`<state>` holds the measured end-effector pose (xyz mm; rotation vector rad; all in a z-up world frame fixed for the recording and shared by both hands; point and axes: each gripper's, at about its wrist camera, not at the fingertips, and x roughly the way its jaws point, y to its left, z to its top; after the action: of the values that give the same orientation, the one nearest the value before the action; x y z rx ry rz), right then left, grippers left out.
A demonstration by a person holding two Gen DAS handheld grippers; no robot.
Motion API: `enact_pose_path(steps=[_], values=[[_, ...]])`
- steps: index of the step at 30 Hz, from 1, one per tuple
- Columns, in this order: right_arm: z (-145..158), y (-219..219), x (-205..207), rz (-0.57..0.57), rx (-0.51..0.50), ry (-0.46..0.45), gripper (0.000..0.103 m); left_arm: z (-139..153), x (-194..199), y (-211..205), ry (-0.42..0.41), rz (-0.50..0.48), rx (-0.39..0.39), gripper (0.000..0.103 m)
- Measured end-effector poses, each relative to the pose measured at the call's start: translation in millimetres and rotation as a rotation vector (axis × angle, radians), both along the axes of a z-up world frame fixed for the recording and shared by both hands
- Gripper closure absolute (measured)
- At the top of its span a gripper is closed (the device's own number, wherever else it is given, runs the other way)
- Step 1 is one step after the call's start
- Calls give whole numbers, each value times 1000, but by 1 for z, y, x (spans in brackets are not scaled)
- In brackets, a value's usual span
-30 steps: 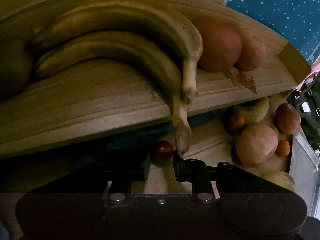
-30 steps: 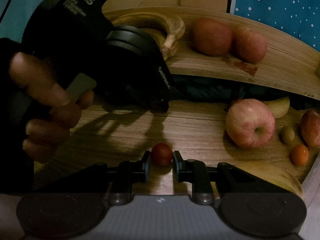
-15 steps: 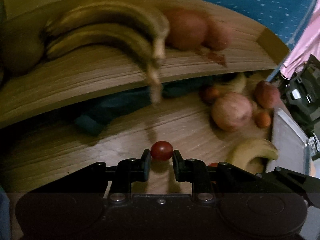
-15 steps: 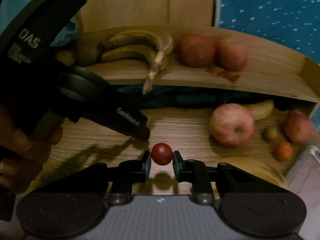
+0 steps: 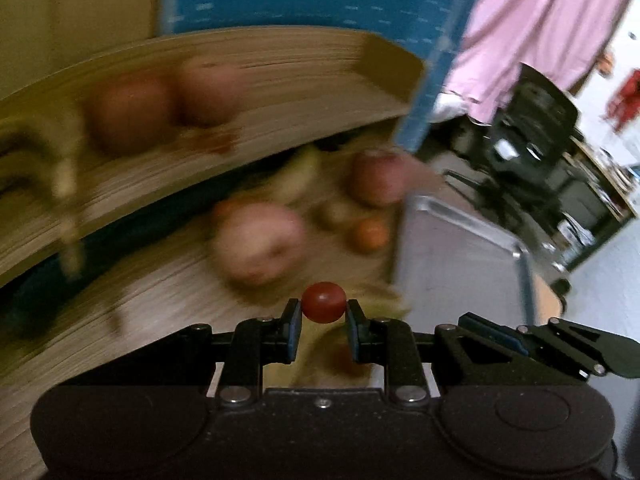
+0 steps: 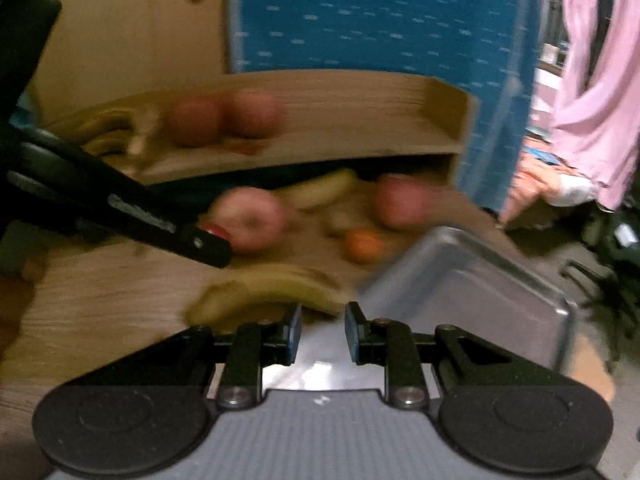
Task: Organize fruits
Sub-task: 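Carry both cherry tomatoes over the silver tray with both grippers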
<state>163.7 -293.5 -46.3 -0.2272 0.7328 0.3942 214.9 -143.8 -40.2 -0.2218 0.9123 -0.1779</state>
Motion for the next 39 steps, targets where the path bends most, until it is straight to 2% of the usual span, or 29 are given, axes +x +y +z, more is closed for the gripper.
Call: enact_pose_path(steps=[7,18,24,30,34,39], values=[[-6,-48,26,-100,-33,5,77,-2,34,-50,-20,-84,1,78],[-18,-63,48,-119,-4,41,75,-9,64,-70,-9,-109,16,78],[-14,-41,34,0,51,77,64,4,58,-41,-33,-41,-16,78],[-19,6,20,155,107,132,60,16,41,9,-54,63,42,78],[-22,26,18,194,88,143,60,19,32,29,-53,108,45,77],[-31,45,24,189,2,142,60,13,15,40,-33,127,17,77]])
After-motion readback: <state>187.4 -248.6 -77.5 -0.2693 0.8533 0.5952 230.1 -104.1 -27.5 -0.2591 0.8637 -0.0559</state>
